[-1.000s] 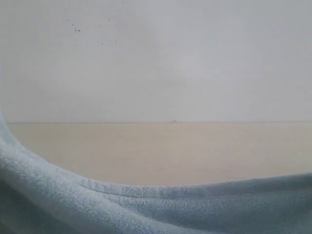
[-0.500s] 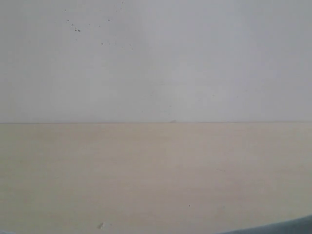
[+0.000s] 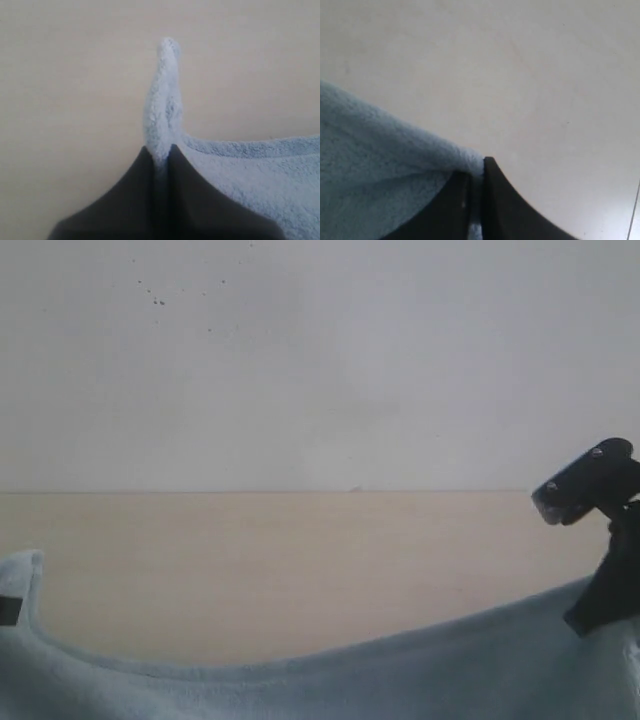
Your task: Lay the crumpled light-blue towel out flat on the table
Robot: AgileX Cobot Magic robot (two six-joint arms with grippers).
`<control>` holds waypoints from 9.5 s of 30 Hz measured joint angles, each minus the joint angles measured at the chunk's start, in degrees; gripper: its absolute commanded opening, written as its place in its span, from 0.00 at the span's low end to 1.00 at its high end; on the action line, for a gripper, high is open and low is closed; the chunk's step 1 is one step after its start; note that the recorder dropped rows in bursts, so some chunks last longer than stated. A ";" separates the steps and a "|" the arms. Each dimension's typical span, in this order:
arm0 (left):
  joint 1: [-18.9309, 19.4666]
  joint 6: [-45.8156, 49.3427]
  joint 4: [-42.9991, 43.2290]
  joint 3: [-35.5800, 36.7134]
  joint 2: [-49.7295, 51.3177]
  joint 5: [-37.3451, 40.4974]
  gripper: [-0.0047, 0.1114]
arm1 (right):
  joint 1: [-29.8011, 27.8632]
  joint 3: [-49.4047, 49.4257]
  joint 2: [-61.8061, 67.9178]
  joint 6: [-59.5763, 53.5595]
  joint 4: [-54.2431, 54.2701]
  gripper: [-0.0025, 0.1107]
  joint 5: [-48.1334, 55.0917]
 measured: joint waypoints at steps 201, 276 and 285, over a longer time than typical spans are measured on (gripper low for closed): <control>-4.28 -18.22 1.09 19.14 -66.16 7.33 0.07 | -0.64 24.76 -84.05 -20.88 51.51 0.02 -4.94; -4.28 -18.22 -1.56 33.98 -70.59 4.89 0.07 | -0.64 50.15 -84.08 -12.46 38.40 0.02 -32.33; -4.28 -18.22 -1.56 33.98 -70.59 4.89 0.07 | -0.64 50.15 -84.08 -12.46 38.40 0.02 -32.43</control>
